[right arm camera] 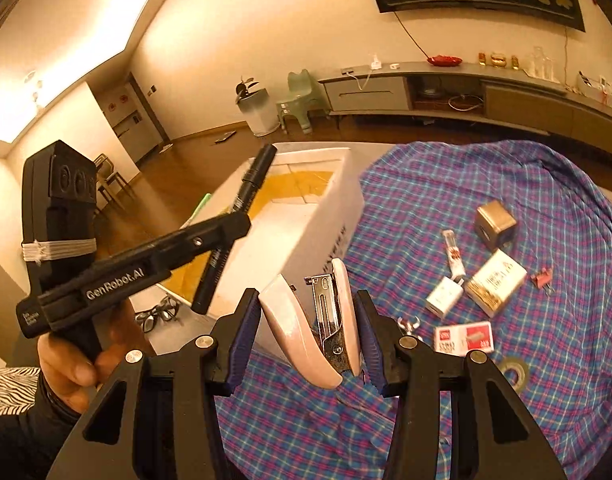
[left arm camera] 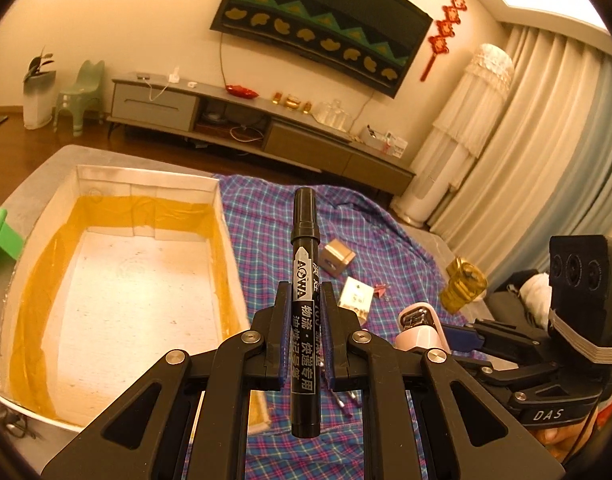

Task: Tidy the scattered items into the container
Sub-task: 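Carry the marker and stapler over the white box with both tools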

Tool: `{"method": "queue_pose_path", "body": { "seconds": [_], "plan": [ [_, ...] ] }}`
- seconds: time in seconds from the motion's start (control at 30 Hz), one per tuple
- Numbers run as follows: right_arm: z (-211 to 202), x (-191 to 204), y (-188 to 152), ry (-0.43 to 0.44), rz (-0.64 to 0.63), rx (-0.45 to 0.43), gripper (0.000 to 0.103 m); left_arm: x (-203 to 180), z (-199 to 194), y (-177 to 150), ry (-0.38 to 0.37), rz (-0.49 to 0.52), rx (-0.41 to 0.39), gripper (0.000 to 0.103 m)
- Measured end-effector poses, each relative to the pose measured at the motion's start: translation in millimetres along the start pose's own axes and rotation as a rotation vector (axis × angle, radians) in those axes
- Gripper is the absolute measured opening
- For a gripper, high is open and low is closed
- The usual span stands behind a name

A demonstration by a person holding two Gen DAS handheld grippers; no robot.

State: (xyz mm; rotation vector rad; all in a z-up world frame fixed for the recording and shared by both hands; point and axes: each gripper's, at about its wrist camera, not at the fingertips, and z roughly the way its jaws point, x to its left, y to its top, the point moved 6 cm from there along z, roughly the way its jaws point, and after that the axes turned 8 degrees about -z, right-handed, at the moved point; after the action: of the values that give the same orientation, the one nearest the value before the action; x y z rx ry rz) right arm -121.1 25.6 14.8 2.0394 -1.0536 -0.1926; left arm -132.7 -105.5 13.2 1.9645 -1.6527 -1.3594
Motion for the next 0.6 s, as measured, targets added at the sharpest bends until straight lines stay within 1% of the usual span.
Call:
{"method": "queue_pose_path", "body": {
  "seconds": [0.2, 0.3, 0.43, 0.6],
  "plan": [
    [9.0, 15.0, 12.4, 0.010, -0.021, 0.007, 0.049, 14.1, -3.9, 6.5, -0.001, -0.040, -0.008, 0.014],
    [14.3, 20.2, 19.1, 0.013, -0.030, 0.012, 0.049, 20.5, -5.5, 11.1, 0.012, -0.048, -0.022, 0.014],
    [21.5, 25.9, 28.3, 0.022, -0.037, 0.015, 0.049, 31.0, -2.7, 14.1, 0.031, -0.061, -0.021, 0.014],
    [31.8, 32.4, 38.4, 0.032, -0.050, 0.023, 0.049, 47.6, 6.6, 17.3, 0.050, -0.092, -0.002, 0.014]
  ]
}}
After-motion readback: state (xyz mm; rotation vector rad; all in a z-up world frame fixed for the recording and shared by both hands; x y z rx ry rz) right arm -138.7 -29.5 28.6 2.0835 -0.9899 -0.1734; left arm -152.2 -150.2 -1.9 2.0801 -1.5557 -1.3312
